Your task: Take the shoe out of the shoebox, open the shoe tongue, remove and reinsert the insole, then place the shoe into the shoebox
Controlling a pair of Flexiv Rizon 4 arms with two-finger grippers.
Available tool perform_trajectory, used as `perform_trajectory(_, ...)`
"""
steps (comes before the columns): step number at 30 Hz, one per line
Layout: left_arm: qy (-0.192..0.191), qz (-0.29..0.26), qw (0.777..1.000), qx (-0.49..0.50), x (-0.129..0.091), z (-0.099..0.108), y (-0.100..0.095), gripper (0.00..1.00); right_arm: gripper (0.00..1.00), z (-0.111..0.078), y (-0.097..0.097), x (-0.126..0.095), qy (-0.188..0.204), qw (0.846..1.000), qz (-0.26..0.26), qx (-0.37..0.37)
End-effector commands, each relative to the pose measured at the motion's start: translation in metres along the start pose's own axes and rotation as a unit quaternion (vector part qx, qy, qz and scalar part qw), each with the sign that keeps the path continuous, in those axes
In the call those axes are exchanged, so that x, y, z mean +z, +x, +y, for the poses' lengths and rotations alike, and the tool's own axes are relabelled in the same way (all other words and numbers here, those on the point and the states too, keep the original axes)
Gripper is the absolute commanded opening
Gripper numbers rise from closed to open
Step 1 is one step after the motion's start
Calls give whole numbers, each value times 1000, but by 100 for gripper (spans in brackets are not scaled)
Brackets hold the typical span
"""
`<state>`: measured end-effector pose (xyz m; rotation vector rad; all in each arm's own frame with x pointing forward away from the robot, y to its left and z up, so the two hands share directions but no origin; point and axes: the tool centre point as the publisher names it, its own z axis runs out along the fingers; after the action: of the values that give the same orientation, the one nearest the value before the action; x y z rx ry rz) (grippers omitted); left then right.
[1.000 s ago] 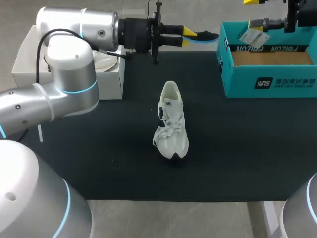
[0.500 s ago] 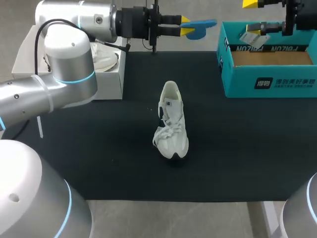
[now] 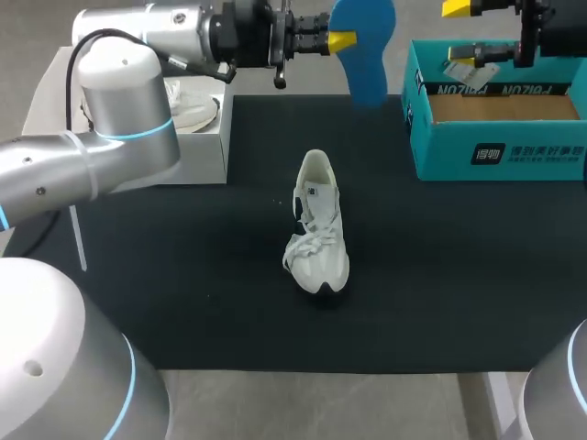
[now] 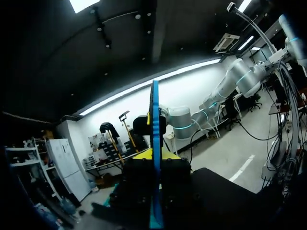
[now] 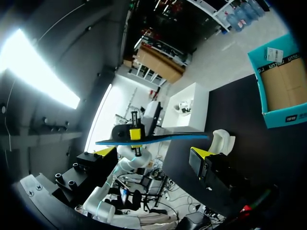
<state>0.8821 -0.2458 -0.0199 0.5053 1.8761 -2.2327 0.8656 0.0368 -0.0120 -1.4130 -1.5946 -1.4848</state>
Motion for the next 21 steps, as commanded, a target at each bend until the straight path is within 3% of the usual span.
perform_trajectory(1, 55, -6, 960, -275, 0, 11, -1, 0, 100, 1, -1, 5, 2, 1000, 1, 1)
perform_trajectory(4, 96, 9, 935, -340, -4, 9, -4, 0, 100, 0, -2, 6, 2, 1000, 2, 2)
perform_trajectory(19, 96, 9, 935, -340, -4, 9, -4, 0, 100, 0, -6, 9, 4, 1000, 5, 5)
perform_trajectory(21, 57, 11, 918, -392, -4, 9, -4, 0, 100, 1, -6, 9, 5, 1000, 6, 4)
